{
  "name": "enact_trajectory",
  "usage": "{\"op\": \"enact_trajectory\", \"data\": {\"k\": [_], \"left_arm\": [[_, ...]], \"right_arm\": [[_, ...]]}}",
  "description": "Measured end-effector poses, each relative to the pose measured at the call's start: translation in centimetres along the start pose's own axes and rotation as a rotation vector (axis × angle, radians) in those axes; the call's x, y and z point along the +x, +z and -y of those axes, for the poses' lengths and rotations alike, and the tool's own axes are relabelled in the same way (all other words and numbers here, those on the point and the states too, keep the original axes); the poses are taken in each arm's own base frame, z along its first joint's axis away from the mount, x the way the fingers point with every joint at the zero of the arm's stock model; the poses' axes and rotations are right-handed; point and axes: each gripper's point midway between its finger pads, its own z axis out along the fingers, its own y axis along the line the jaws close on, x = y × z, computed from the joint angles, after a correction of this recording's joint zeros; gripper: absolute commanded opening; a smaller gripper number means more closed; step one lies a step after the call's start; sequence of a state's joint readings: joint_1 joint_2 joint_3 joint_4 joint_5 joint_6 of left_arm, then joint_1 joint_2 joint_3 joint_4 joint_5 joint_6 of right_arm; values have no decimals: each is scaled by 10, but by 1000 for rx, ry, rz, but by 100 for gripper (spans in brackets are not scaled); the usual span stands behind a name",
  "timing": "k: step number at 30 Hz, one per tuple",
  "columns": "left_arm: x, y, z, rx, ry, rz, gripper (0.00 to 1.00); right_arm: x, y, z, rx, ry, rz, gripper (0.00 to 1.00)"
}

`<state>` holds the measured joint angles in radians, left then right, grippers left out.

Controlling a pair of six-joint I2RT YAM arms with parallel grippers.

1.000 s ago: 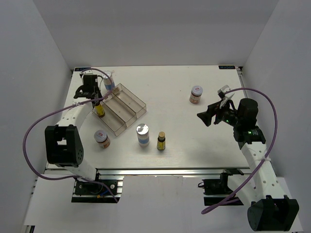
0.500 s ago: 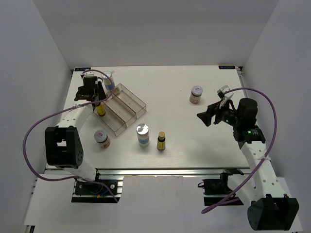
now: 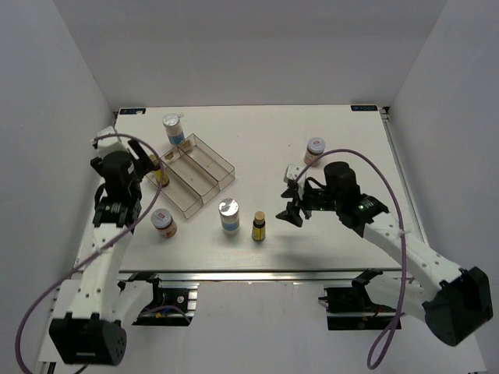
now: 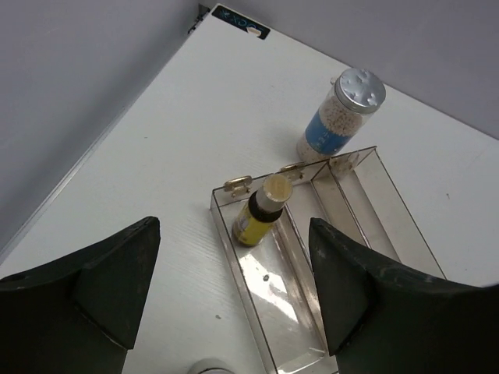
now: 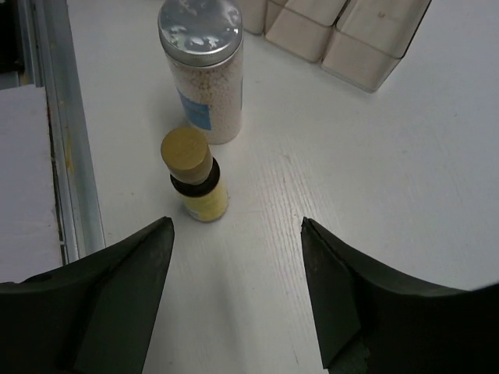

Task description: Organize the condiment bottles

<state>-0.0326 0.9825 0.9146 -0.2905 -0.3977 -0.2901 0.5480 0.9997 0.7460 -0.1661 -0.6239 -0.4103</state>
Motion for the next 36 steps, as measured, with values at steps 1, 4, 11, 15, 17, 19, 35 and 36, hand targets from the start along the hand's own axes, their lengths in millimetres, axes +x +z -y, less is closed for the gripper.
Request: {"op": "enact_trajectory", "data": {"k": [1, 4, 11, 15, 17, 19, 35, 36], "left_arm": [[-2, -10, -6, 1, -15, 36, 87], [4, -31, -18, 7, -37, 86, 87], [5, -43, -24, 17, -50, 117, 88], [6, -42, -23, 19, -47, 113, 88], [6, -42, -23, 20, -48, 114, 88], [6, -42, -22, 23, -48, 113, 88], [6, -42, -22, 27, -44, 112, 88], [6, -42, -22, 27, -44, 112, 88]], "right_arm": [[5, 7, 0, -13, 11, -24, 72], [19, 21, 0, -37, 31, -86, 87], [35, 48, -30, -128, -19, -161, 89], [47, 61, -40, -167, -26, -208, 89], [50, 65, -40, -171, -31, -220, 89], [49, 69, -39, -170, -36, -220, 86], [23, 86, -28, -155, -47, -150, 52], [22, 86, -28, -157, -49, -149, 48]]}}
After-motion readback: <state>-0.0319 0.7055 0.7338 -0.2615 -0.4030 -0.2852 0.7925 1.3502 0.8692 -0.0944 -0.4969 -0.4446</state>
